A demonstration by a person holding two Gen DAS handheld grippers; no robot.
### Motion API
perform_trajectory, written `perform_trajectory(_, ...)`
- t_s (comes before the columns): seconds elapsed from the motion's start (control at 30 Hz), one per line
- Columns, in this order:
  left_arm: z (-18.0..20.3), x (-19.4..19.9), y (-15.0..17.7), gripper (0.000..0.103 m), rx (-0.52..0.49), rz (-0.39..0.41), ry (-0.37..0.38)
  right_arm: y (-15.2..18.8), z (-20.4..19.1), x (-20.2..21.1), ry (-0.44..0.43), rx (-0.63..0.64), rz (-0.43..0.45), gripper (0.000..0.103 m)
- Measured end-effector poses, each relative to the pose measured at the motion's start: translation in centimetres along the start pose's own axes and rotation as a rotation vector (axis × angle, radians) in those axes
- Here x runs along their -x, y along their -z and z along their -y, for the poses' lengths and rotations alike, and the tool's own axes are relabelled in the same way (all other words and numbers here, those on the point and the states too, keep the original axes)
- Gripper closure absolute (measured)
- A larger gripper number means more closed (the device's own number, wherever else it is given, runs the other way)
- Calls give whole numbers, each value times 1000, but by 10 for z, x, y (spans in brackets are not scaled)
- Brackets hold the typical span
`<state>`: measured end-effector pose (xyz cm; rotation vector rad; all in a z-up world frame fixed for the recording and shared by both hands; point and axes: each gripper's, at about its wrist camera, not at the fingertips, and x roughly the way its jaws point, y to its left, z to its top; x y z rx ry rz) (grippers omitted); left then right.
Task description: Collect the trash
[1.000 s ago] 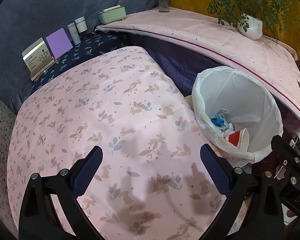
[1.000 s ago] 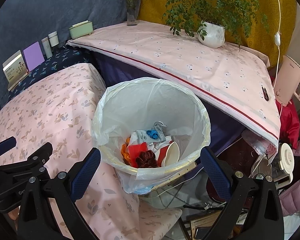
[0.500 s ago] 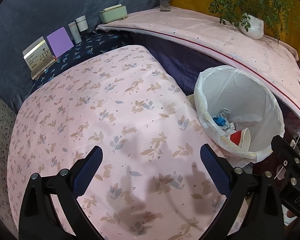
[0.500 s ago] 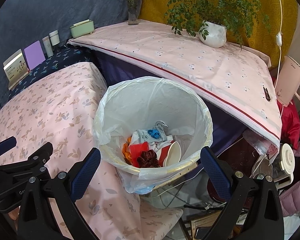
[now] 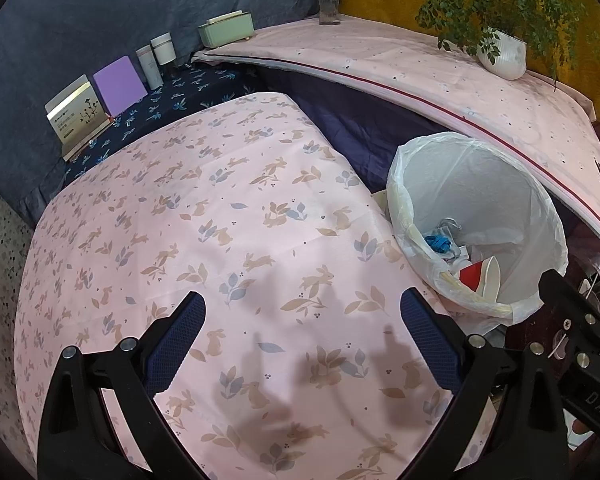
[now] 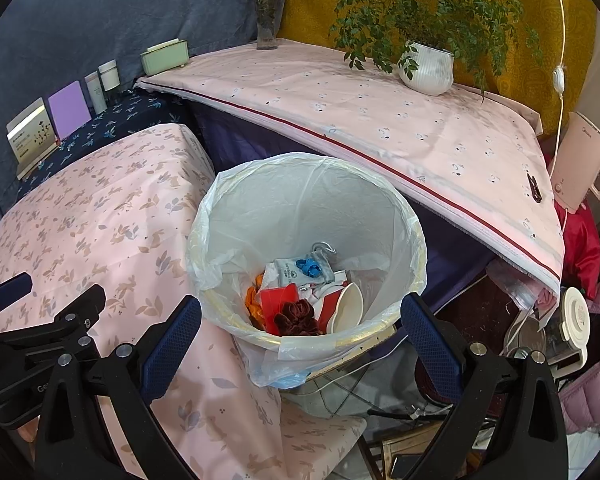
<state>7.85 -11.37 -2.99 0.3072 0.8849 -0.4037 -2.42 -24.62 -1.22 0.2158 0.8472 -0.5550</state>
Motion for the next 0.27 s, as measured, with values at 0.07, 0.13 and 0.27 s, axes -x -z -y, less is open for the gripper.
perform_trajectory(0.07,0,0,0,9,1,3,0,0,0,0,0,0,0,7)
perform_trajectory(0.13,1,1,0,9,-3,4,5,0,0,0,-1,-1,0,7)
perform_trajectory(0.27,3,2,-1,9,-5,3,11,0,0,0,1,-2,1,7)
